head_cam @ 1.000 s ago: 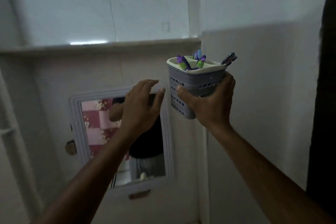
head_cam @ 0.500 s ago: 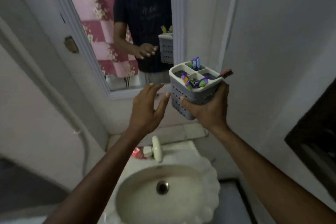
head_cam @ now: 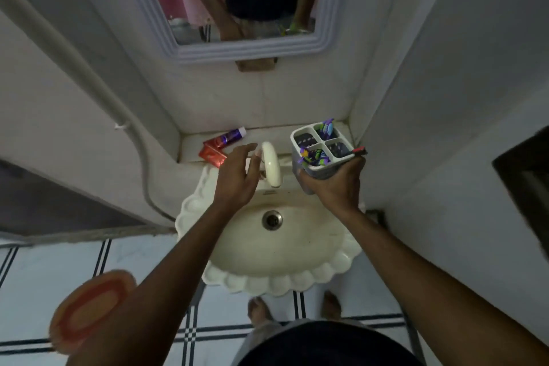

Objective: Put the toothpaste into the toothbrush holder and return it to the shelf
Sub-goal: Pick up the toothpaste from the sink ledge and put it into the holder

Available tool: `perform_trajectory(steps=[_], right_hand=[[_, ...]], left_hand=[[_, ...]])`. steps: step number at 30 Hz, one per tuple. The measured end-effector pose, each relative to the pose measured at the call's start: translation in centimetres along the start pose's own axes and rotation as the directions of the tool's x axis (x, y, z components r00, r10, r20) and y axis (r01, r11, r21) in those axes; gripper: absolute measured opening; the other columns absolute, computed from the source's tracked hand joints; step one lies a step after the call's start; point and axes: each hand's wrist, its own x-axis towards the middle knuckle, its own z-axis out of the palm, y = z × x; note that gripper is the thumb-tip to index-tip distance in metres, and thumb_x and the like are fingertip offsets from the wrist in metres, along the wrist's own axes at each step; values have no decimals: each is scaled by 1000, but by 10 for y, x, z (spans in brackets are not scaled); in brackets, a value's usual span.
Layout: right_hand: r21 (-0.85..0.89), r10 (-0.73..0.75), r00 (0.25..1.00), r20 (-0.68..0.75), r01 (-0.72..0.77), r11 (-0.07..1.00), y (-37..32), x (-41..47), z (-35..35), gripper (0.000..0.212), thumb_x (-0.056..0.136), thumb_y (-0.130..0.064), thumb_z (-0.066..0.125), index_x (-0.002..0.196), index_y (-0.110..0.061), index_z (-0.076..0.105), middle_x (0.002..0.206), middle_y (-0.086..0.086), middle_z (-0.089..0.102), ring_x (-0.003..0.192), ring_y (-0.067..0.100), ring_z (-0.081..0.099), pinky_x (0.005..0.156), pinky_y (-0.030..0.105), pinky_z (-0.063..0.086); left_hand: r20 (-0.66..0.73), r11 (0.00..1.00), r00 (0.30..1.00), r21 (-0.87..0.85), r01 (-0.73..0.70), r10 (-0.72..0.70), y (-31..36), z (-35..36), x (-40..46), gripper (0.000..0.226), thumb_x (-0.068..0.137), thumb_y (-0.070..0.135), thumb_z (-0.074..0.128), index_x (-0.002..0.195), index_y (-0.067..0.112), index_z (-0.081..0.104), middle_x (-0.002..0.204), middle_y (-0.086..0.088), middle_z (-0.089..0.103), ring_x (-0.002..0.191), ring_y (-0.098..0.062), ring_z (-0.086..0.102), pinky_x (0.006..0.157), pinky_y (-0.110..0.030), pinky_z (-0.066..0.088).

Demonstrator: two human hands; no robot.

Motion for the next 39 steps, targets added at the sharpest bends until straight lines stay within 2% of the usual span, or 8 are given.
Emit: perform_trajectory(steps=[3, 6, 10, 19, 26, 31, 34, 39], right_hand=[[0, 30, 1000, -1, -30, 1000, 18, 1, 20, 112, 56, -45, 111, 134, -6, 42, 135, 1, 60, 124, 26, 69, 91, 31, 55], [-13, 55, 998, -19, -55, 998, 33, 6, 40, 118, 53, -51, 110, 135, -6, 40, 139, 8, 57, 129, 29, 67, 102, 43, 63], [19, 67, 997, -35, -66, 998, 49, 9, 63, 126, 52, -53, 111, 141, -9, 35, 146, 11, 53, 133, 30, 66, 107, 46, 62], [39, 53, 999, 2, -53, 998, 60, -14, 68, 129, 61, -80, 94, 150, -11, 31, 155, 8, 48, 144, 28, 58, 113, 38, 55], [57, 55, 996, -66, -51, 997, 59, -18, 54, 125, 56, -85, 94, 147, -16, 44, 149, 5, 58, 138, 24, 64, 113, 40, 58], [25, 48, 997, -65, -46, 999, 58, -13, 46, 121, 59, -71, 103, 147, -11, 47, 148, 7, 59, 134, 21, 66, 106, 31, 58], [-15, 56, 998, -31, -56, 998, 60, -10, 43, 116, 62, -61, 107, 147, -11, 46, 148, 7, 61, 133, 22, 67, 103, 27, 56], [-26, 82, 997, 6, -82, 996, 57, -6, 37, 121, 57, -70, 106, 146, -15, 44, 145, 4, 66, 128, 23, 72, 102, 39, 63]], left_hand=[[8, 986, 991, -94, 136, -136, -32, 16, -2, 43, 112, 50, 44, 133, 21, 68, 125, 0, 73, 114, -22, 70, 98, -51, 57], [48, 986, 985, 31, 163, -164, -64, 27, -3, 42, 109, 43, 44, 133, 17, 67, 124, -6, 72, 112, -31, 69, 97, -53, 56], [72, 930, 995, 365, 38, -69, -89, 23, 7, 35, 105, 25, 54, 139, 18, 60, 141, -8, 62, 124, -33, 59, 101, -53, 51], [447, 706, 894, 640, -303, -21, -124, -7, 54, 72, 85, 5, 69, 153, 21, 54, 160, -5, 52, 145, -35, 47, 115, -55, 35], [471, 553, 882, 736, -392, -2, -117, -17, 74, 46, 91, 17, 68, 136, 21, 67, 137, -7, 62, 134, -32, 52, 109, -49, 40], [317, 826, 944, 553, -108, -89, -111, -28, 66, 28, 101, 28, 61, 128, 27, 56, 114, -6, 75, 99, -32, 71, 92, -49, 56], [192, 943, 978, 334, 14, -82, -82, -48, 63, 38, 110, 60, 39, 138, 38, 52, 106, -3, 76, 90, -31, 72, 79, -46, 60], [126, 952, 989, 285, -114, 81, 1, -76, 69, 45, 109, 66, 36, 127, 31, 57, 87, 5, 78, 79, -27, 74, 71, -42, 59]])
